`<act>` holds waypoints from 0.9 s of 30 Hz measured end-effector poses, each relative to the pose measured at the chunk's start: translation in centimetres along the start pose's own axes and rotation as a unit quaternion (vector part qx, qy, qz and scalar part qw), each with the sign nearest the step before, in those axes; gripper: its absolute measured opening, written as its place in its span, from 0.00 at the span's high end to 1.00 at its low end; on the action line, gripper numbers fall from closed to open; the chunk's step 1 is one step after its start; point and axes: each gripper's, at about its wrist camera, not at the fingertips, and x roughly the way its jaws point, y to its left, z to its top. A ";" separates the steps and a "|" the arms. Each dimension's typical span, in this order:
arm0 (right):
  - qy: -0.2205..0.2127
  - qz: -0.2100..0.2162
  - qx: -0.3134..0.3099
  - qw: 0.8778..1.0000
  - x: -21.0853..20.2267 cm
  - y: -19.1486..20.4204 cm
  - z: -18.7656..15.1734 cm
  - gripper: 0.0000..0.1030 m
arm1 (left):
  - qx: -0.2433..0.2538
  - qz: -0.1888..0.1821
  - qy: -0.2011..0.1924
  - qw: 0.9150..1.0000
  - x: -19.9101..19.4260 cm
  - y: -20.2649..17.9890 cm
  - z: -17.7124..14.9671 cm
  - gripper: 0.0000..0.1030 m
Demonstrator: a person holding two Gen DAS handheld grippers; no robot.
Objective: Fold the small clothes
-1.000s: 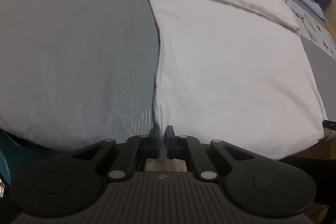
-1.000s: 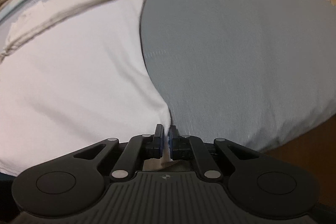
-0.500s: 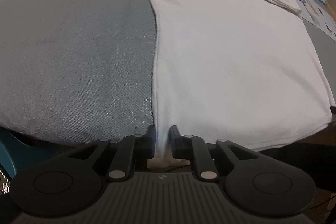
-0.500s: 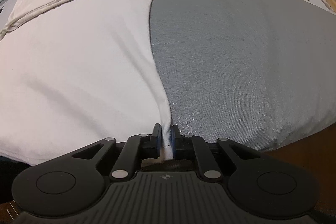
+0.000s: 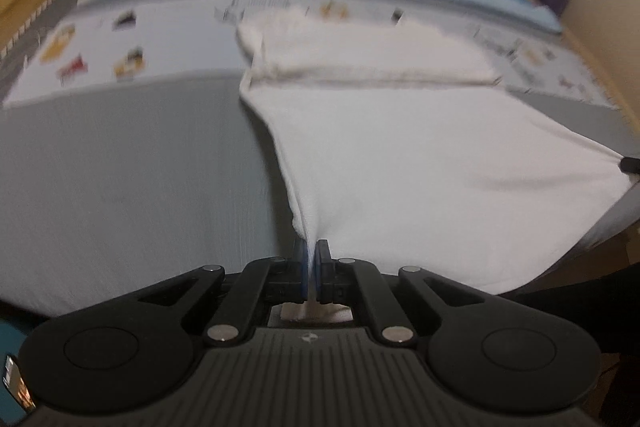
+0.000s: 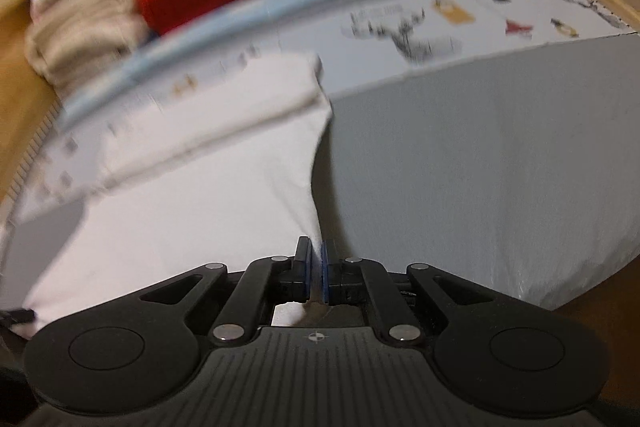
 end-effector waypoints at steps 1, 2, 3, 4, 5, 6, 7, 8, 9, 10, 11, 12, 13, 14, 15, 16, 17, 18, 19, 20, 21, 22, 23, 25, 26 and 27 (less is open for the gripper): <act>-0.014 0.010 -0.001 1.000 -1.7 0.2 0.3 0.96 | 0.005 -0.003 -0.010 1.000 -1.4 -0.1 0.1 0.97; -0.025 0.018 -0.004 1.000 -3.3 0.1 0.5 0.96 | 0.010 -0.007 -0.021 1.000 -3.1 -0.2 0.5 0.97; -0.035 0.027 -0.004 0.999 -5.0 0.0 0.7 0.96 | 0.011 -0.014 -0.031 0.999 -4.9 -0.1 0.7 0.97; -0.046 0.040 -0.001 0.998 -7.0 -0.1 0.8 0.96 | 0.011 -0.022 -0.039 0.999 -6.7 -0.1 0.9 0.97; -0.057 0.051 0.001 0.997 -8.8 -0.2 0.9 0.96 | 0.013 -0.031 -0.050 0.998 -8.9 0.0 0.7 0.97; -0.070 0.059 0.000 0.996 -10.6 -0.4 0.9 0.96 | 0.016 -0.038 -0.059 0.997 -10.6 -0.1 0.5 0.97; -0.082 0.063 -0.002 0.995 -12.1 -0.6 0.8 0.96 | 0.018 -0.045 -0.066 0.997 -12.1 -0.1 0.3 0.97; -0.094 0.065 -0.003 0.993 -13.5 -0.9 0.7 0.96 | 0.023 -0.053 -0.072 0.996 -13.4 -0.2 0.0 0.97; -0.101 0.064 -0.004 0.993 -14.2 -1.4 0.6 0.96 | 0.025 -0.058 -0.073 0.995 -13.9 -0.2 -0.3 0.97; -0.102 0.060 -0.002 0.993 -14.2 -1.8 0.7 0.96 | 0.024 -0.062 -0.070 0.995 -13.9 -0.1 -0.4 0.97; -0.098 0.055 0.003 0.994 -13.7 -2.3 0.8 0.96 | 0.020 -0.067 -0.065 0.995 -13.4 0.1 -0.5 0.97; -0.093 0.052 0.004 0.994 -12.9 -2.7 1.0 0.96 | 0.016 -0.071 -0.060 0.996 -12.6 0.5 -0.5 0.97; -0.087 0.044 0.003 0.995 -11.7 -3.1 1.2 0.97 | 0.012 -0.073 -0.055 0.996 -11.4 0.8 -0.4 0.97; -0.077 0.027 0.004 0.997 -9.9 -3.7 1.6 0.97 | 0.002 -0.072 -0.045 0.996 -9.7 1.3 0.0 0.97; -0.066 0.020 0.011 0.998 -8.6 -4.0 1.6 0.98 | -0.009 -0.074 -0.037 0.996 -8.0 1.8 0.6 0.97; -0.055 0.021 0.021 0.998 -7.0 -4.4 2.0 0.98 | -0.020 -0.078 -0.033 0.996 -6.3 2.4 1.2 0.97; -0.047 0.019 0.022 0.998 -5.0 -4.6 2.6 0.98 | -0.029 -0.078 -0.027 0.996 -4.2 3.0 2.2 0.97; -0.041 0.011 0.016 0.999 -3.4 -4.5 3.1 0.98 | -0.033 -0.075 -0.022 0.996 -2.4 3.4 3.2 0.97; -0.034 0.001 0.008 0.999 -1.7 -4.4 3.8 0.98 | -0.038 -0.075 -0.018 0.996 -0.5 3.8 4.2 0.97; -0.026 -0.005 0.002 1.000 0.5 -4.5 4.9 0.98 | -0.043 -0.076 -0.015 0.996 1.4 4.3 5.3 0.97; -0.020 -0.007 -0.001 1.000 2.0 -4.3 5.5 0.98 | -0.047 -0.075 -0.010 0.996 3.3 4.8 6.3 0.97; -0.012 -0.010 0.000 1.000 4.1 -4.4 6.7 0.98 | -0.052 -0.074 -0.004 0.996 5.1 5.2 7.2 0.97; -0.005 -0.014 0.001 1.000 5.9 -4.5 7.6 0.98 | -0.059 -0.074 0.001 0.995 7.2 5.7 8.1 0.97; 0.004 -0.021 0.000 1.000 9.4 -4.6 9.3 0.98 | -0.075 -0.069 0.014 0.995 10.4 6.7 9.4 0.97; 0.005 -0.025 -0.005 1.000 11.1 -4.4 10.0 0.98 | -0.088 -0.068 0.020 0.994 11.6 7.1 9.8 0.97; 0.004 -0.032 -0.012 0.999 12.5 -4.2 10.5 0.98 | -0.101 -0.070 0.023 0.992 12.5 7.7 10.3 0.97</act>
